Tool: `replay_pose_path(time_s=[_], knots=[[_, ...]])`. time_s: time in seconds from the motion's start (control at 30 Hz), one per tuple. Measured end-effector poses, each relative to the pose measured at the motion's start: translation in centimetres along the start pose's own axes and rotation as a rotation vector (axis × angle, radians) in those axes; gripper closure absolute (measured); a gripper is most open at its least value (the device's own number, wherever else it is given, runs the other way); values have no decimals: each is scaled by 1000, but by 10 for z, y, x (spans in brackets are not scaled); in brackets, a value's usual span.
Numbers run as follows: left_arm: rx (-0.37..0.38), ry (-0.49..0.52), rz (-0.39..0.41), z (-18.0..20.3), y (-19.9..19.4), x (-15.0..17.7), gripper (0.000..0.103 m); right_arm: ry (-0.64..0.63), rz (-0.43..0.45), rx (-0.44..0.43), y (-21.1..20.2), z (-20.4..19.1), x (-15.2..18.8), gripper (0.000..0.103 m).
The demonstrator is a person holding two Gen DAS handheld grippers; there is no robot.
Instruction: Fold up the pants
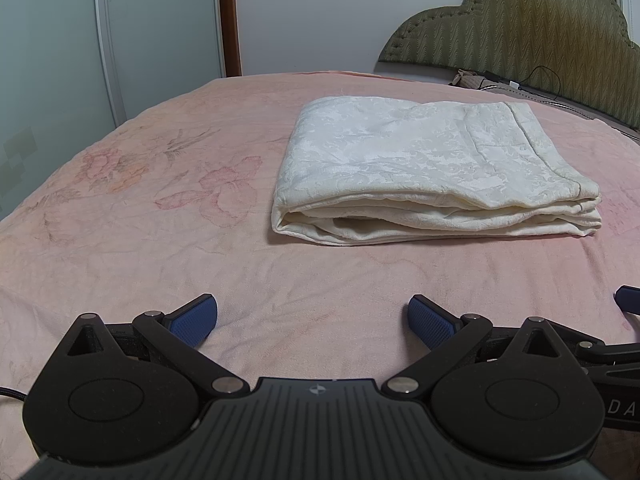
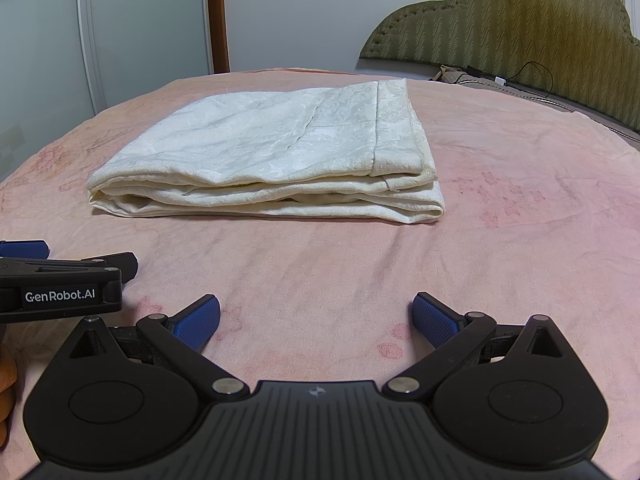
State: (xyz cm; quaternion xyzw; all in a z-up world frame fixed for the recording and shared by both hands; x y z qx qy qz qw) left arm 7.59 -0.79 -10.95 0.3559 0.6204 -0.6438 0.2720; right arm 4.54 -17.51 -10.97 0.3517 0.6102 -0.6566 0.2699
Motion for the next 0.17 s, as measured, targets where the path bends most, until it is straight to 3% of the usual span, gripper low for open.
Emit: replay_pose_path(time_s=[0.17], knots=[[0, -1, 0, 1, 0, 0, 0, 0, 0, 0, 0, 0, 0, 0]])
Point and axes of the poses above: each gripper's, at about its wrist camera, not at the fingertips, and y roughly the way its jaws point, z to its right, x to its underside, the point moved 8 cm from there along y, roughly the way its jaws point, and after that the axes turned 3 degrees about x, right-handed, at the moved point
